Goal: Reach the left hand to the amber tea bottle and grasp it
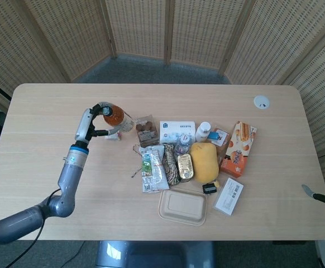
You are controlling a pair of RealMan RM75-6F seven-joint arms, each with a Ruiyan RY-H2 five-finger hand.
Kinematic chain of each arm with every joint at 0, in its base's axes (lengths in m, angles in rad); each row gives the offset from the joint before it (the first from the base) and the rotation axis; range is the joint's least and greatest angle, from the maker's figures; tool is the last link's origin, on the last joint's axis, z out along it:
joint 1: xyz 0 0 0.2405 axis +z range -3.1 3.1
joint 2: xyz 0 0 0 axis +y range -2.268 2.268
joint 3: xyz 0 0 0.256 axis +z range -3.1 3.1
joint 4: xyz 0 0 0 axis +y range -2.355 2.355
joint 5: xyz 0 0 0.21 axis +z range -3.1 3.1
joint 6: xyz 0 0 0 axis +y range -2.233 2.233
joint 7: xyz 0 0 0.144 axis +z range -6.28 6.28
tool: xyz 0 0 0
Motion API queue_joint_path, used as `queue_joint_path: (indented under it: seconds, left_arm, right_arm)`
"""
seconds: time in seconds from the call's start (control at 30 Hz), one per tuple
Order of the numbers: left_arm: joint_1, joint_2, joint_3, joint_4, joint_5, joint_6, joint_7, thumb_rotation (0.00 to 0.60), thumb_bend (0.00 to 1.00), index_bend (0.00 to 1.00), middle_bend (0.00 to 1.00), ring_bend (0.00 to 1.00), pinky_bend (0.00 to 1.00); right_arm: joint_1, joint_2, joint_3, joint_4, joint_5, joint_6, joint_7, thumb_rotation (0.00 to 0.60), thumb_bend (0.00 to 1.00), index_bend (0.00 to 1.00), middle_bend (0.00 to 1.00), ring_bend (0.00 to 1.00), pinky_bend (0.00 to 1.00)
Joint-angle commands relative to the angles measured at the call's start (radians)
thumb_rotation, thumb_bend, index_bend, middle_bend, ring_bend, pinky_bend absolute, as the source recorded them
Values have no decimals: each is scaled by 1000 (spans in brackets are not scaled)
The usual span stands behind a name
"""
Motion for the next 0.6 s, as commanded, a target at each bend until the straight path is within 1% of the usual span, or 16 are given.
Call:
queue_joint_path:
  seconds: [0.03,0.17,0.3,0.43,0.6]
  left_arm:
    - [55,145,-55,-202,-11,69,65,600,307,538,649,726,309]
    - [84,232,-90,-336,-12,114,97,600,304,532,648,725,309]
    - [99,294,-128,-425,-20,138,96,600,296,530,648,725,309]
    - [100,338,-144,-477,-28,147,114,600,293,528,647,725,309]
    - [95,353,-139,-498,-39,153,117,600,293,527,645,726,309]
  right_arm:
    - [0,-7,-2,8,-2,-4,10,539,0,0,0,0,0]
    - [3,-23,-6,26,-9,-15,27,542,1,0,0,0,0]
    - [8,-36,-8,36,-15,-25,34,538,0,0,0,0,0]
    - [8,-42,-8,38,-18,-24,37,541,0,0,0,0,0]
    - [5,-39,-9,35,-15,-23,34,543,1,0,0,0,0]
